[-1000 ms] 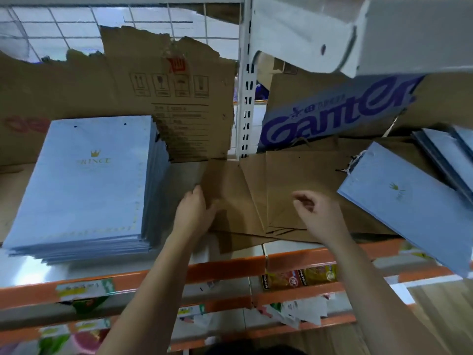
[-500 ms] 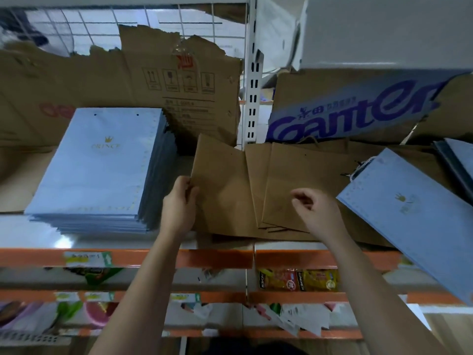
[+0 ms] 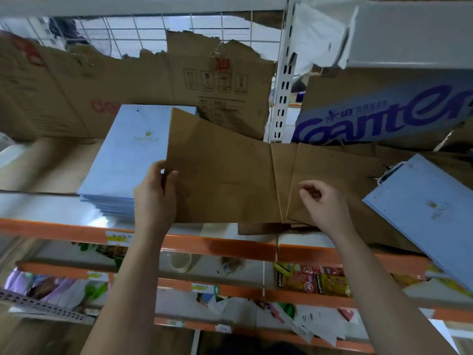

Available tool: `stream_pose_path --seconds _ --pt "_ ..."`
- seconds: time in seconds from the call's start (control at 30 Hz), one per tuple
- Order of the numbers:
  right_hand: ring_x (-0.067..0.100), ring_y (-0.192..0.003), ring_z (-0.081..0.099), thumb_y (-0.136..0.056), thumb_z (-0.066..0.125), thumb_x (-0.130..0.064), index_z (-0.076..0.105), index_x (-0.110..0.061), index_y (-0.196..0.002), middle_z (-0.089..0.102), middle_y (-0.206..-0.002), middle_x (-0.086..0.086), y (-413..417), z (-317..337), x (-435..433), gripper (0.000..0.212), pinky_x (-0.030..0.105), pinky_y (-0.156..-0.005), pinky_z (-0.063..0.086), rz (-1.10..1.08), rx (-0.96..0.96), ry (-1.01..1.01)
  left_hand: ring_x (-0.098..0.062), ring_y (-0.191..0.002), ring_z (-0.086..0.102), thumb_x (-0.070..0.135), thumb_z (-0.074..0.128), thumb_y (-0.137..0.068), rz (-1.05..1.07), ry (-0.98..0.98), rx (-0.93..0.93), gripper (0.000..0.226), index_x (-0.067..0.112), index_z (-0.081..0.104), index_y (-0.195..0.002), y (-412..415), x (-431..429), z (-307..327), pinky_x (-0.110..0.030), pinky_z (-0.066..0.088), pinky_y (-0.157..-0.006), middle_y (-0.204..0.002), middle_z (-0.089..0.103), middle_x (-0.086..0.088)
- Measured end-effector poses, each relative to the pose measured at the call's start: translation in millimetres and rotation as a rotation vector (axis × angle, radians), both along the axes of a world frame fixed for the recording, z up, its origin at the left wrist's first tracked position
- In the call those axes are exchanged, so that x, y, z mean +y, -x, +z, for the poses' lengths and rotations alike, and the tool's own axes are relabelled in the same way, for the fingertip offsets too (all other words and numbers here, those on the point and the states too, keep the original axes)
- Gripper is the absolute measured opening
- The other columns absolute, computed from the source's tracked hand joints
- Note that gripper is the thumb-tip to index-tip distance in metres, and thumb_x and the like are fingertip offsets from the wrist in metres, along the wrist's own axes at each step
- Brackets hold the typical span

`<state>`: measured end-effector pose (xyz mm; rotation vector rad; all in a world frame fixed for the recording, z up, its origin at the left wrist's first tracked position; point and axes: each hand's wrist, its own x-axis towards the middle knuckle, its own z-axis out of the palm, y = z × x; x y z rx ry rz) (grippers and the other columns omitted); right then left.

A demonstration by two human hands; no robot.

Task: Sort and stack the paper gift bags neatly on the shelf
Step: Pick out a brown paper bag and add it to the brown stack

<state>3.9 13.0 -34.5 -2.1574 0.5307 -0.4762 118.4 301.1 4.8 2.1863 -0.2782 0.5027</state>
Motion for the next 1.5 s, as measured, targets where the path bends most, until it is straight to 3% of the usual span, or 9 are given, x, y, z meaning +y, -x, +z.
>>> stream_pose_path --seconds 0.43,0.57,0.7,0.8,0.97,1.1,1.2,1.27,1.5 --pt "0.018 -0.135 0.039 -0.091 0.057 -0.048 0.031 -0.017 -0.149 0.040 -0.149 0.006 -25 22 43 0.070 0.036 -0.108 0.036 0.023 -0.020 -0.344 -0.015 -0.067 0.051 0.032 0.053 -0.091 -0.135 0.280 0.089 0.014 0.027 0.057 -0.104 -23 54 15 -0.032 0.040 -0.065 -0.077 0.061 0.001" --pt "0.016 -0.103 0.064 -0.092 0.064 -0.027 0.056 -0.017 -0.120 0.066 -0.114 0.003 -11 30 13 0.031 0.038 -0.092 0.052 -0.146 -0.172 -0.541 -0.010 -0.077 0.052 0.043 0.048 -0.090 -0.274 0.339 0.204 0.035 0.019 0.059 -0.112 -14 14 2 -0.034 0.041 -0.071 -0.088 0.062 0.004" --pt "0.008 -0.091 0.061 -0.093 0.062 -0.022 0.059 -0.028 -0.102 0.064 -0.100 -0.008 23 26 -26 0.012 0.027 -0.075 0.047 -0.315 -0.197 -0.475 -0.014 -0.082 0.057 0.041 0.049 -0.095 -0.361 0.297 0.402 0.024 0.024 0.064 -0.100 -4 -32 -17 -0.043 0.049 -0.078 -0.086 0.063 0.007" --pt "0.007 -0.090 0.059 -0.093 0.061 -0.022 0.057 -0.021 -0.111 0.063 -0.100 -0.008 51 19 -49 0.018 0.029 -0.073 0.045 -0.441 -0.224 -0.448 -0.018 -0.087 0.064 0.033 0.050 -0.098 -0.382 0.252 0.505 0.020 0.023 0.066 -0.102 1 -62 -36 -0.047 0.056 -0.080 -0.090 0.067 0.002" --pt "0.022 -0.093 0.065 -0.088 0.066 -0.026 0.059 -0.020 -0.108 0.067 -0.106 0.001 86 2 -78 0.022 0.046 -0.082 0.055 -0.537 -0.144 -0.363 -0.006 -0.093 0.057 0.023 0.058 -0.094 -0.295 0.202 0.594 0.046 0.020 0.044 -0.137 6 -97 -56 -0.019 0.047 -0.069 -0.120 0.056 0.002" --pt "0.025 -0.096 0.065 -0.085 0.067 -0.030 0.059 -0.020 -0.106 0.066 -0.108 0.002 93 -10 -87 0.024 0.050 -0.085 0.054 -0.568 -0.102 -0.350 -0.025 -0.113 0.056 0.023 0.063 -0.091 -0.223 0.290 0.708 0.068 0.018 0.027 -0.148 2 -114 -55 -0.043 0.052 -0.092 -0.138 0.047 -0.010" --pt "0.025 -0.097 0.064 -0.081 0.067 -0.036 0.059 -0.022 -0.106 0.065 -0.110 0.002 92 -18 -89 0.030 0.051 -0.086 0.053 -0.565 -0.082 -0.329 -0.030 -0.110 0.057 0.024 0.062 -0.091 -0.209 0.286 0.831 0.066 0.009 0.030 -0.147 -3 -122 -53 -0.045 0.052 -0.092 -0.132 0.051 -0.016" --pt "0.024 -0.096 0.064 -0.081 0.066 -0.037 0.059 -0.023 -0.106 0.066 -0.109 0.001 91 -22 -89 0.029 0.051 -0.086 0.054 -0.547 -0.067 -0.340 -0.027 -0.092 0.061 0.023 0.061 -0.092 -0.272 0.264 0.905 0.043 0.002 0.051 -0.128 -2 -125 -51 -0.038 0.054 -0.074 -0.113 0.060 -0.017" --pt "0.022 -0.096 0.065 -0.073 0.062 -0.048 0.060 -0.031 -0.100 0.067 -0.107 -0.003 83 -24 -93 0.032 0.053 -0.087 0.052 -0.497 -0.056 -0.370 -0.017 -0.089 0.057 0.024 0.048 -0.099 -0.180 0.103 0.536 0.030 0.017 0.045 -0.127 12 -125 -36 -0.036 0.049 -0.073 -0.108 0.057 0.001"
